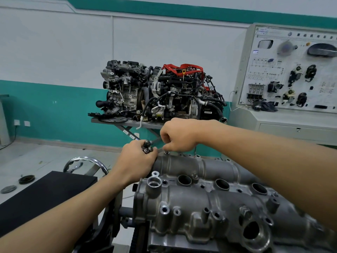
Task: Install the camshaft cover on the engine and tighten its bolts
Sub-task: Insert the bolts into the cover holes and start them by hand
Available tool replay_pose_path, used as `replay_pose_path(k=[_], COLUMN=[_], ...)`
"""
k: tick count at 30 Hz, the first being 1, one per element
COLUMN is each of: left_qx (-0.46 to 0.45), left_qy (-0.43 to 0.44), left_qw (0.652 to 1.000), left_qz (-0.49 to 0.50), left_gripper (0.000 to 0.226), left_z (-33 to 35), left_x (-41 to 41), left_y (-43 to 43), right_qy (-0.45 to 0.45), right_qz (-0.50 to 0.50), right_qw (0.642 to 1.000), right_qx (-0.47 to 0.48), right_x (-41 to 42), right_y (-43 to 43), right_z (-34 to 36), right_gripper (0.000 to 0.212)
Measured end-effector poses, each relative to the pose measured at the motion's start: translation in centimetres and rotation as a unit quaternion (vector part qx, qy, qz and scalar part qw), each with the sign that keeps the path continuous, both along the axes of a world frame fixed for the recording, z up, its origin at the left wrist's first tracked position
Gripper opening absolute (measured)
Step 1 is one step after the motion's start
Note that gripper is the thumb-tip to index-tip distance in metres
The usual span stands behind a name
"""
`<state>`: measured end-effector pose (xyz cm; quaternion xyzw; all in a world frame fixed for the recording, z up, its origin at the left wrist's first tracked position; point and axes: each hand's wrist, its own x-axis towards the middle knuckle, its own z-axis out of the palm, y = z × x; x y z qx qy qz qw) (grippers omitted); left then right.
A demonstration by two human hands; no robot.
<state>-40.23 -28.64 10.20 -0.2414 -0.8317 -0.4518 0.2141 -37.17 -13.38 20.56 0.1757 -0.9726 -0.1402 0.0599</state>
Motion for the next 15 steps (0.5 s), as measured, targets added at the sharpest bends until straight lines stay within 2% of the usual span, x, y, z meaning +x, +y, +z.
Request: replay_pose_path(k=[4,6,7,9,11,15], left_qx=[-0.007,-0.003,-0.002,0.002,0.006,0.012], left_qy=[-0.006,-0.011,-0.013,-0.013,-0.01,-0.02], left_qw=[1.0,1.0,1.0,1.0,1.0,1.0], left_qz=[-0.001,-0.009,-0.013,-0.013,-0.007,-0.011], left_gripper=[0.042,0.043,0.043,0.042,0.041,0.041], left_z=[0.1,0.0,0.0,-0.1,-0.1,-0.1], left_x=[-0.1,-0.2,-0.2,-0.2,-0.2,-0.2], left_y=[0.0,0.0,0.0,0.0,0.1,0.0], right_qy=[0.044,0.017,-0.011,-0.058,-0.061,0.001], right_qz=[-0.058,-0.078,-0.071,-0.038,-0.011,-0.055], right_qw=[0.997,0.997,0.997,0.997,0.998,0.998], right_qx=[0.001,-0.018,-0.02,-0.027,-0.031,-0.013], right_x=[-0.3,-0.2,-0.2,-0.1,0.1,-0.5], right_y=[-0.2,0.0,0.1,0.5,0.7,0.1], right_z=[-0.9,-0.8,-0.5,0.3,0.5,-0.7], right_gripper=[0.056,0.063,0.063,0.044,0.029,0.062])
